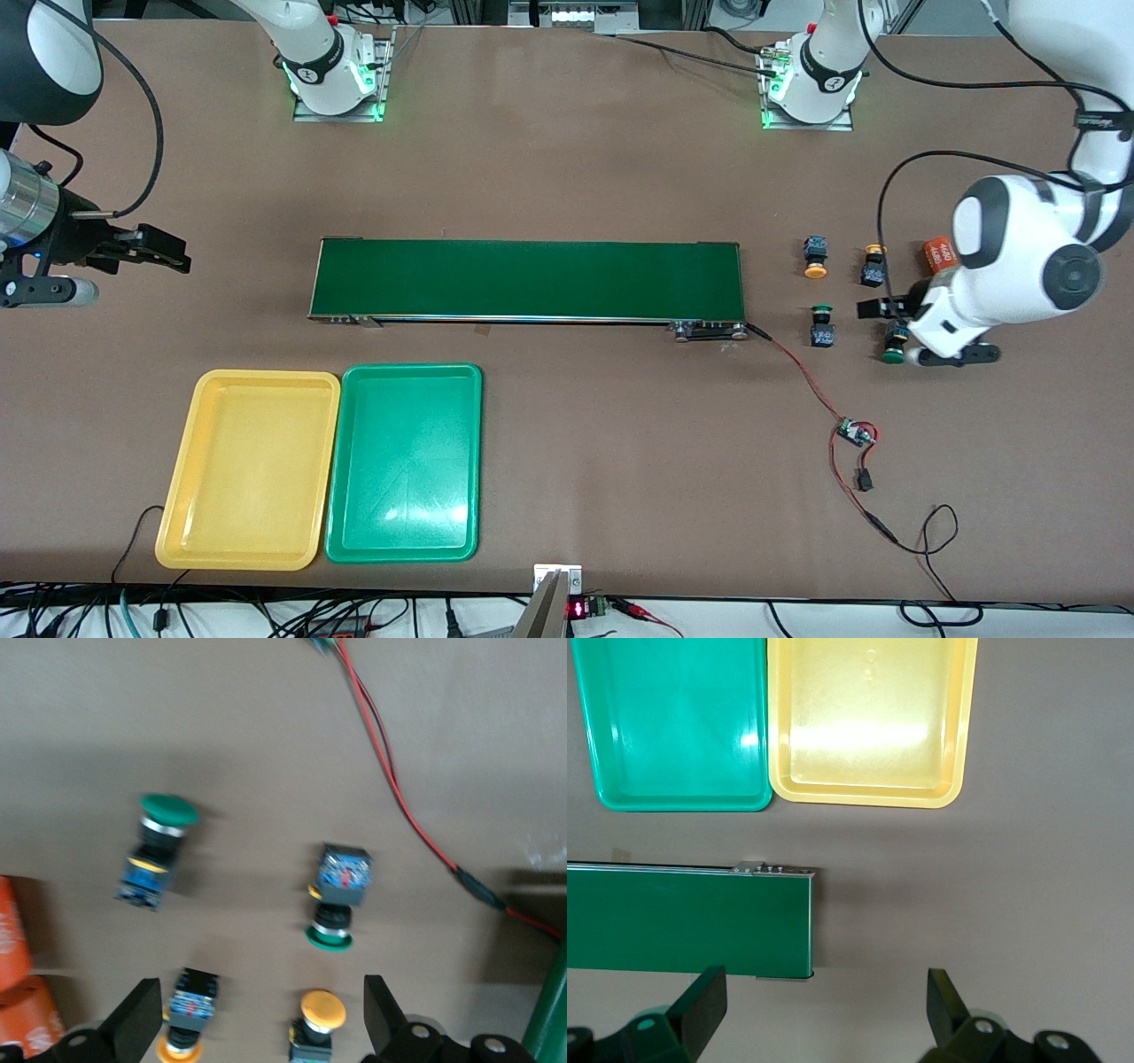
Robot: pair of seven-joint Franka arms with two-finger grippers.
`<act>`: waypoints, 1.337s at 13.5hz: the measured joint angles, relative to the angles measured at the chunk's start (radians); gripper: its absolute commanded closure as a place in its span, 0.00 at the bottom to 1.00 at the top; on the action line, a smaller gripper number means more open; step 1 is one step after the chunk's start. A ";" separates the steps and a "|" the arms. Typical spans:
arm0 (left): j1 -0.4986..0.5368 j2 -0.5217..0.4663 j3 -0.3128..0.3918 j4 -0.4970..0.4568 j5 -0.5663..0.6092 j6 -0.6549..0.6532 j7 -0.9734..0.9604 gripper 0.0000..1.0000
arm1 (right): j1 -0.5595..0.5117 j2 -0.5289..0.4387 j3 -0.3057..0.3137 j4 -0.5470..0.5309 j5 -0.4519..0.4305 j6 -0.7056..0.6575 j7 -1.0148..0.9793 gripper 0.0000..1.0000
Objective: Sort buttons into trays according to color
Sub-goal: 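Reach the yellow-capped button and grasp it with the left gripper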
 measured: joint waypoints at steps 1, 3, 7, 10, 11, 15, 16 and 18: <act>-0.001 0.000 -0.009 -0.008 0.000 0.002 0.000 0.00 | 0.000 0.002 0.000 0.000 0.000 0.000 0.000 0.00; -0.001 0.000 -0.032 -0.022 0.000 0.002 -0.001 0.00 | 0.000 0.006 0.000 0.000 0.000 0.000 0.000 0.00; -0.001 -0.001 -0.073 -0.106 0.000 0.002 -0.001 0.00 | 0.000 0.010 0.000 0.000 0.000 0.000 0.000 0.00; -0.001 -0.020 -0.094 -0.189 0.000 0.013 -0.001 0.00 | 0.000 0.010 0.000 0.000 0.000 -0.001 0.000 0.00; 0.000 -0.033 -0.096 -0.217 0.000 0.032 0.002 0.00 | 0.000 0.010 0.000 0.000 0.000 -0.001 0.000 0.00; 0.010 -0.073 -0.098 -0.346 0.000 0.149 0.110 0.00 | 0.000 0.011 0.000 0.000 0.000 -0.001 0.000 0.00; 0.019 -0.073 -0.098 -0.368 0.000 0.166 0.130 0.00 | 0.000 0.011 0.000 0.000 0.000 -0.001 0.000 0.00; 0.031 -0.073 -0.098 -0.402 0.000 0.197 0.148 0.00 | 0.000 0.011 0.000 0.000 0.000 -0.001 0.000 0.00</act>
